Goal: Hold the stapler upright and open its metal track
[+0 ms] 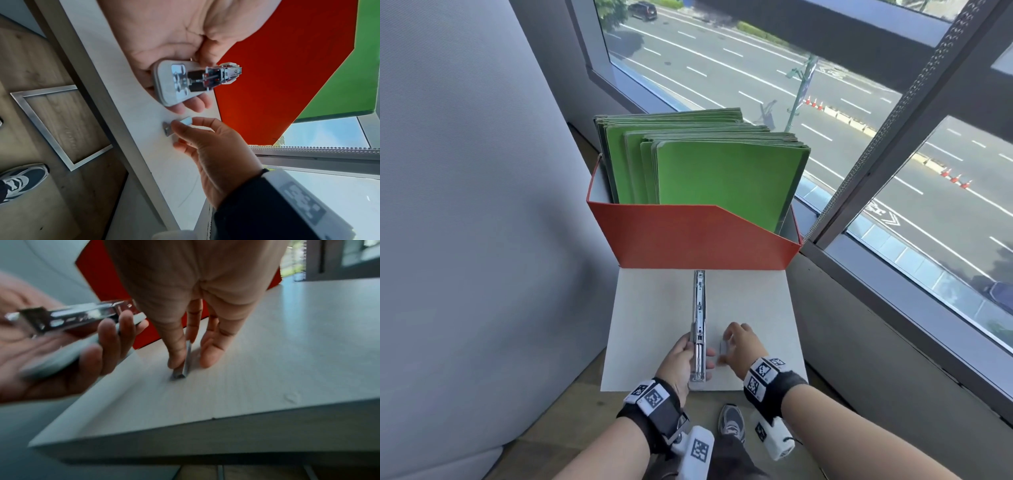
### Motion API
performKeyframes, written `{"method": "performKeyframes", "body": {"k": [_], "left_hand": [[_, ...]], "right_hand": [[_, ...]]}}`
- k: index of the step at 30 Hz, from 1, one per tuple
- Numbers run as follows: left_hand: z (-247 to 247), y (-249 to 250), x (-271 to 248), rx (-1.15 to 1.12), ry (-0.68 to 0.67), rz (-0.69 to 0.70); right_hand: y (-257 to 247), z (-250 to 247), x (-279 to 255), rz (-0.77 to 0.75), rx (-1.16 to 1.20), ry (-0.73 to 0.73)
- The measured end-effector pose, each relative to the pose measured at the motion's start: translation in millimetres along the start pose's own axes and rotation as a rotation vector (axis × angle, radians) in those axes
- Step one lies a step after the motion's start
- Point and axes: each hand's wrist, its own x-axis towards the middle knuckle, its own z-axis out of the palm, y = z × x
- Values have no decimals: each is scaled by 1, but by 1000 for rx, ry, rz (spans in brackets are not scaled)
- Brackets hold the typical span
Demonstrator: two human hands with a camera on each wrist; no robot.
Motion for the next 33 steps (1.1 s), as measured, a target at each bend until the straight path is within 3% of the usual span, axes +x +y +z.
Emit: {"method": "performKeyframes", "body": {"k": [6, 10, 14, 33], "left_hand": [[1, 3, 1, 2, -12, -14], [4, 4, 2, 14, -25, -15], [8, 4, 3, 30, -44, -14], [9, -1, 7, 29, -43, -38]], "right_hand": [[3, -29, -3, -33, 405, 88], [-16, -58, -10, -206, 678, 27], [-33, -57, -20, -305, 515, -22], [-39, -35, -36, -323, 231, 106]]}}
